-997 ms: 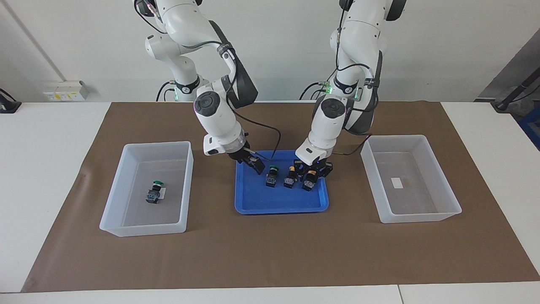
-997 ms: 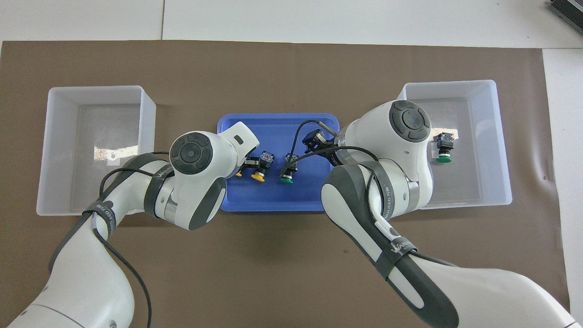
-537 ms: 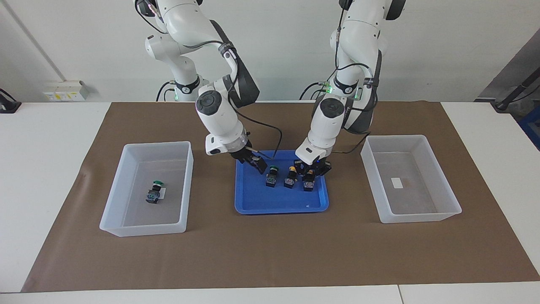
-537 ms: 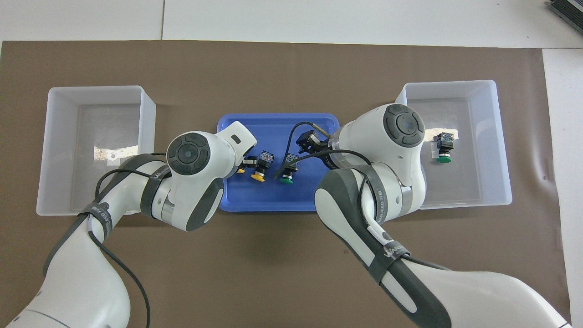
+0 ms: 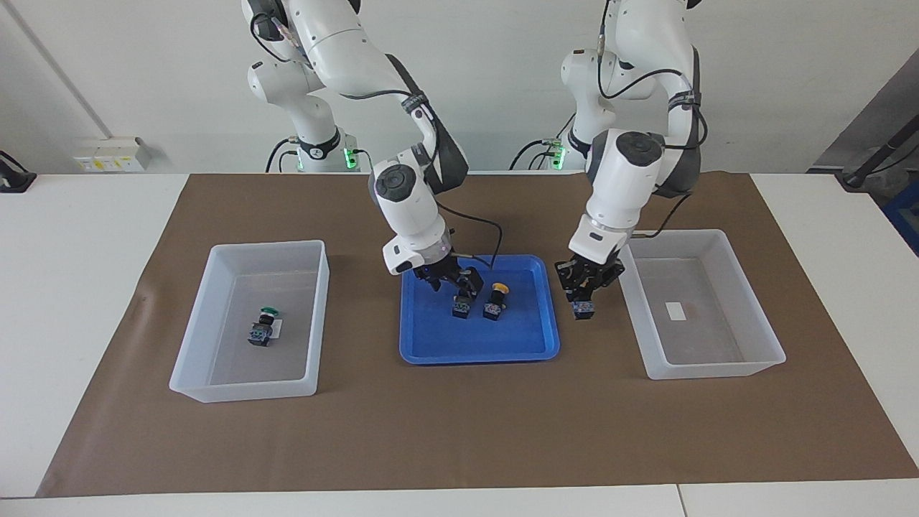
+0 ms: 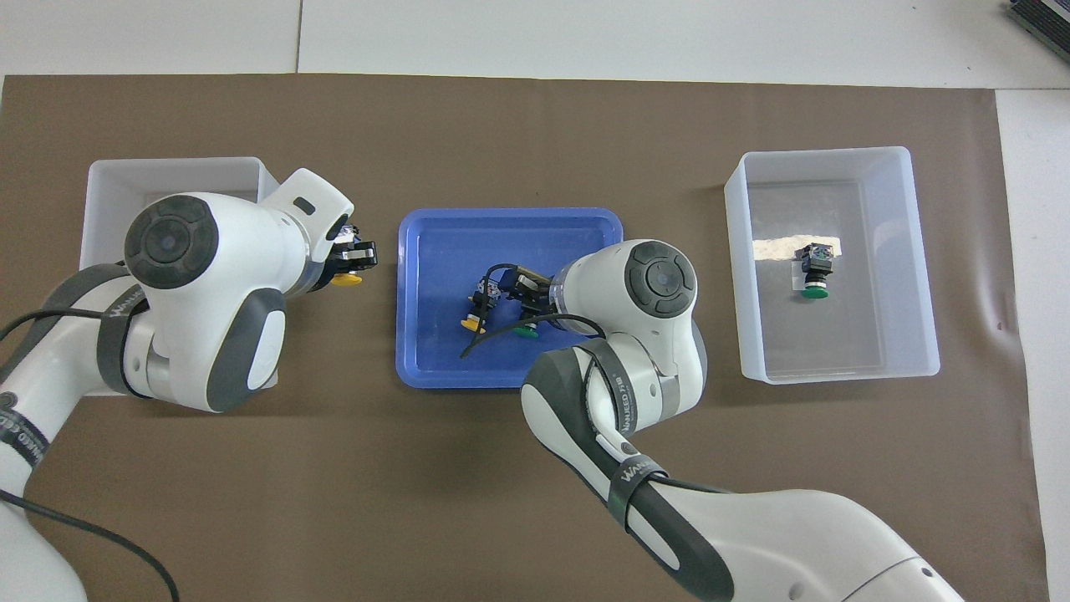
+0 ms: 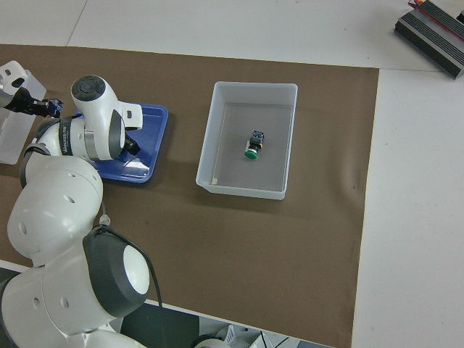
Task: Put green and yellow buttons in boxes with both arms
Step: 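Lower the yellow button into the box while the right gripper grasps green, then carry the green button into the box while the left gripper releases yellow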
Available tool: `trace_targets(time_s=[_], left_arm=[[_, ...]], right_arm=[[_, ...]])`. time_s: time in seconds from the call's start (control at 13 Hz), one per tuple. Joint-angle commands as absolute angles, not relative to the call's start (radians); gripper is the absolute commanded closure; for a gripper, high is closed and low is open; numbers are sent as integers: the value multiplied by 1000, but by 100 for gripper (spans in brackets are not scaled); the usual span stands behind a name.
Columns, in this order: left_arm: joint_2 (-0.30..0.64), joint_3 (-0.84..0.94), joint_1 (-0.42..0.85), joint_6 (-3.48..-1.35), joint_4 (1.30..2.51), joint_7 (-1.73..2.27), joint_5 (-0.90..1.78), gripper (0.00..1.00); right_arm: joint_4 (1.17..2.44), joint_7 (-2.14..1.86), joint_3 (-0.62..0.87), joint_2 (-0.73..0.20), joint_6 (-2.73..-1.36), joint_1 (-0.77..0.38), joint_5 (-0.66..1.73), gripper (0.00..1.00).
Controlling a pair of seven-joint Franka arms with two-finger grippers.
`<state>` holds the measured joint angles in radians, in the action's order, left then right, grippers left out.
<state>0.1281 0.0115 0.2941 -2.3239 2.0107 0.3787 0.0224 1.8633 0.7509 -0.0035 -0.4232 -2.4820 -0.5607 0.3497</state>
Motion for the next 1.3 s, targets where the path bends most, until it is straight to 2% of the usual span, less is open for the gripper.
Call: trace_targets(time_s=[0.0,0.08,0.23,0.38,0.46,0.54,0.61,0.69,0.77,0.84,1.0,1.23], left_arm=[[71,20,215,-2260,2022,348,5,100],[58,20,168,-2253,2022,304,5,100],[43,21,65,-2231,2025,183,5,100],[37,21,-21,-2253,2045,54,5,100],[37,21,-62,-2259,2045,-13,6,100],[38,21,-86,-2279,2046,-44,6,100],[41,21,-107,-2319,2057,-46,6,100],[47,21,-113,-2371,2072,-46,6,100],[58,21,-117,-2455,2101,-48,6,100],[77,21,-126,-2552,2121,-48,6,100],[136,21,-132,-2621,2128,-66,6,100],[213,21,-132,-2770,2131,-71,6,100]], right_arm=[[1871,706,-3,-429,-2508,-561,360,0],[1873,706,-3,-434,-2507,-561,360,0],[1882,706,-3,-436,-2511,-561,359,15],[1887,710,-3,-445,-2533,-563,359,18],[1887,713,-3,-445,-2531,-568,359,25],[1887,715,-3,-445,-2531,-571,359,27],[1888,713,-3,-446,-2531,-571,359,36],[1888,713,-3,-446,-2531,-571,359,53],[1887,712,-5,-446,-2522,-571,359,90],[1881,712,-9,-443,-2488,-569,357,100],[1850,710,-15,-419,-2381,-542,318,100],[1812,686,-14,-310,-2205,-454,313,100]])
